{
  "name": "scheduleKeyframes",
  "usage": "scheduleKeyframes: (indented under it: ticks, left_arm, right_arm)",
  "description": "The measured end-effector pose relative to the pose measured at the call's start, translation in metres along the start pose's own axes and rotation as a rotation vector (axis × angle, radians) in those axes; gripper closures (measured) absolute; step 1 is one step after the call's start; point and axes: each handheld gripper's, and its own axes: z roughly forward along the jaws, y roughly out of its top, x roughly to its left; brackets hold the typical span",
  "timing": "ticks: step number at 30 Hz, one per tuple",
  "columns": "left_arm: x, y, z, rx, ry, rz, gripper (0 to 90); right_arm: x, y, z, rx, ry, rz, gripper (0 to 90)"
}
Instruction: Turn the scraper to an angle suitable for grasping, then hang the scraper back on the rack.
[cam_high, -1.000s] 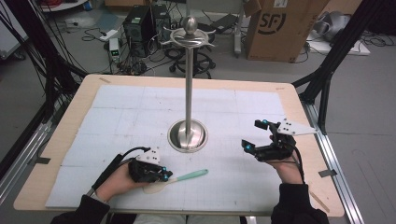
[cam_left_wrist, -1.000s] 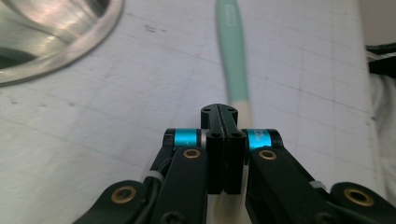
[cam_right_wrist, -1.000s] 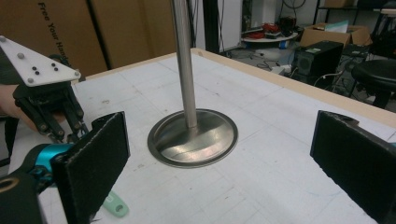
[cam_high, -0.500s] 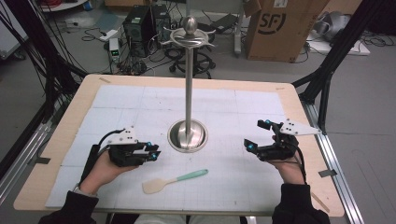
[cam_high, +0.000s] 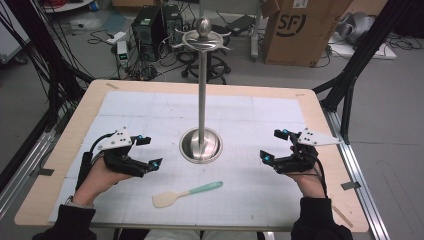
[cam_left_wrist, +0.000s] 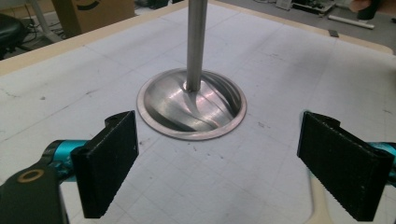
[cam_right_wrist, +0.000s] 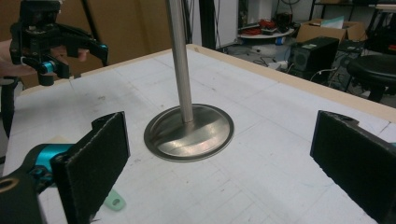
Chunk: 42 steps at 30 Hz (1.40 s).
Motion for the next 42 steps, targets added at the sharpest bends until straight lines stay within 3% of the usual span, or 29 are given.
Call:
scheduleKeyframes:
  ticks: [13, 16, 19, 20, 23, 30, 35, 42]
  left_arm:
    - [-0.018, 0.005, 0.017, 0.082, -0.066, 0.022, 14.2]
    - [-0.029, 0.008, 0.029, 0.146, -0.106, 0.021, 14.2]
    - [-0.035, 0.009, 0.036, 0.180, -0.119, 0.010, 13.9]
    - [-0.040, 0.009, 0.043, 0.205, -0.137, 0.035, 13.9]
    - [-0.046, 0.009, 0.049, 0.233, -0.154, 0.048, 14.1]
    - [-0.062, 0.006, 0.067, 0.350, -0.164, 0.132, 23.8]
    - [-0.068, 0.007, 0.076, 0.412, -0.168, 0.138, 31.1]
    - [-0.081, 0.011, 0.099, 0.596, -0.187, 0.189, 43.1]
  right_arm:
    - [0.002, 0.001, -0.002, -0.004, 0.003, -0.004, 3.7]
    - [0.003, 0.001, -0.003, -0.013, 0.007, -0.007, 3.8]
    - [0.002, 0.001, -0.004, -0.018, 0.006, -0.001, 3.7]
    - [0.002, 0.001, -0.004, -0.019, 0.008, -0.002, 3.7]
    - [0.003, 0.001, -0.004, -0.021, 0.012, -0.001, 3.7]
    - [0.002, 0.002, -0.006, -0.024, 0.007, 0.002, 3.8]
    - [0.002, 0.002, -0.006, -0.023, 0.008, 0.002, 3.7]
    - [0.002, 0.002, -0.007, -0.023, 0.012, 0.005, 3.8]
